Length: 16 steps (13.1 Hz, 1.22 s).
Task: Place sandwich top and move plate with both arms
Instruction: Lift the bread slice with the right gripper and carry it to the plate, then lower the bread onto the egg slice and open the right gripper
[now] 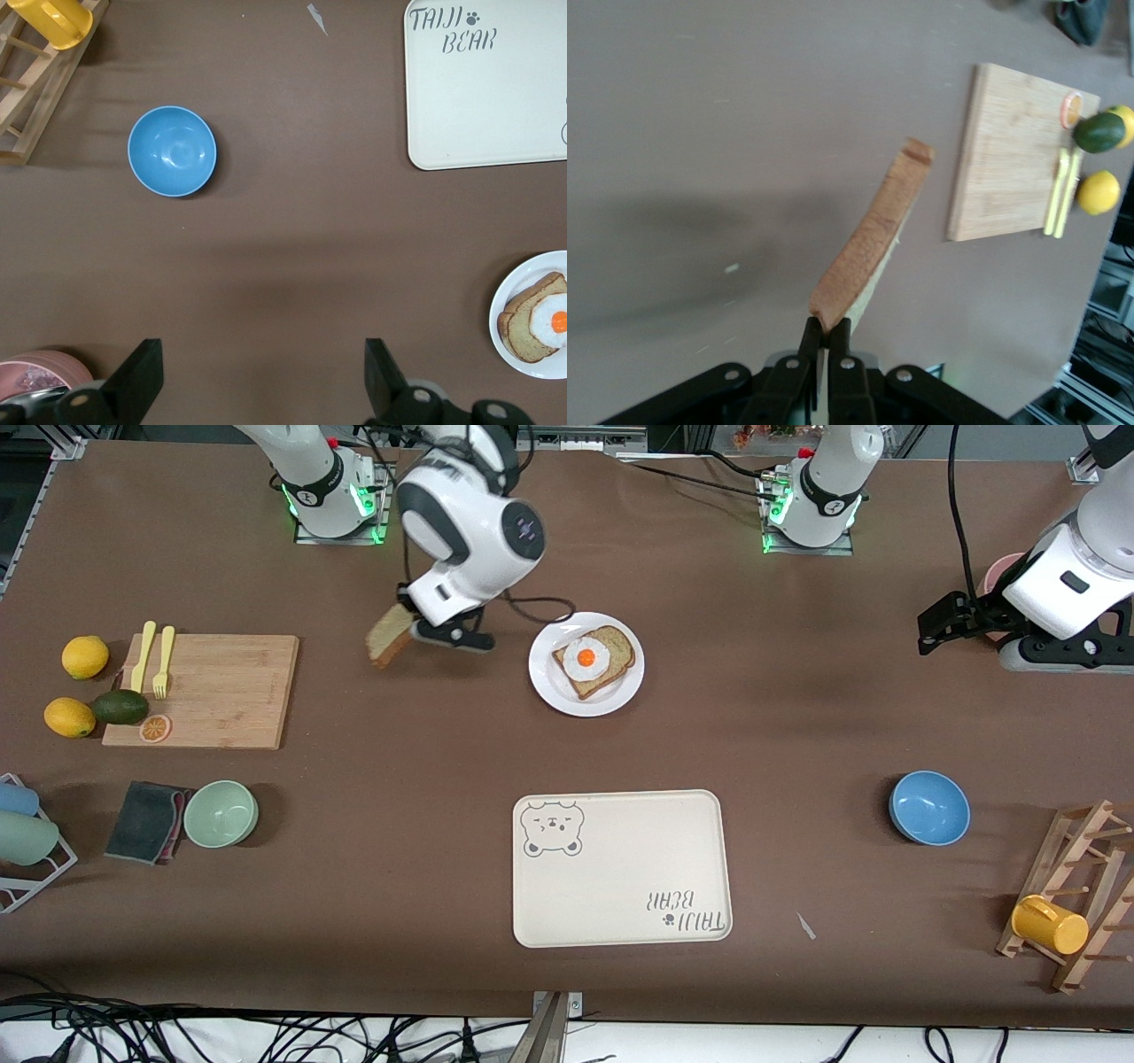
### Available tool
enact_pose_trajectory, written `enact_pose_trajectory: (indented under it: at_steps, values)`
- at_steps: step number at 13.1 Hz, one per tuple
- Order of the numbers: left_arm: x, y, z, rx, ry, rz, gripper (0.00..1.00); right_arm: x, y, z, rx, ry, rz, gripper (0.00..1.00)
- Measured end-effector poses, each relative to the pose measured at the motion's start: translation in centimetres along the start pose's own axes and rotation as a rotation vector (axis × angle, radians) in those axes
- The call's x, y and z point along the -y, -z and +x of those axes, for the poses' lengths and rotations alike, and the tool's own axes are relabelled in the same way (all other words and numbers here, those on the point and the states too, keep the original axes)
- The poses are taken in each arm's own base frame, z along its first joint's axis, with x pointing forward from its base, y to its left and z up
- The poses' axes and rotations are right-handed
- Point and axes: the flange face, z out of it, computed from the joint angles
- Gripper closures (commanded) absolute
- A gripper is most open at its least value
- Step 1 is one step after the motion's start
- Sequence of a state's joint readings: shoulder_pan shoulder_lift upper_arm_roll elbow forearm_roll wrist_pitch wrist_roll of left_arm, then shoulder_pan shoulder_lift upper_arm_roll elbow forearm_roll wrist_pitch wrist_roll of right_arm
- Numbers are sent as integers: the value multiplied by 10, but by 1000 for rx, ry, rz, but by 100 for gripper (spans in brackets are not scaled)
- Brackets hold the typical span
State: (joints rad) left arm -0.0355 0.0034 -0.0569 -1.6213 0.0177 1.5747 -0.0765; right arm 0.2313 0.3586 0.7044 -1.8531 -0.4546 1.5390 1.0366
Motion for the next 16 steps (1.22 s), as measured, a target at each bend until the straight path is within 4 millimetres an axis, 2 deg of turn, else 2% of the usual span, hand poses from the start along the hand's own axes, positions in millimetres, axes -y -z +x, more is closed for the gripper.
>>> enact_pose_trajectory:
  at_steps: [3, 6, 9, 13, 16]
  values:
    - [0, 0, 0, 0, 0, 0, 0, 52, 49, -54, -137, 111, 2, 100]
    - [0, 0, 0, 0, -1, 0, 0, 95, 67, -96, -334, 213, -55, 100]
    - [0, 0, 0, 0, -1, 0, 0, 133, 60, -120, -464, 308, -92, 100]
    - [0, 0, 0, 0, -2, 0, 0, 188, 27, -137, -643, 477, -178, 100]
    - [0, 0, 0, 0, -2, 0, 0, 212, 15, -159, -680, 570, -188, 100]
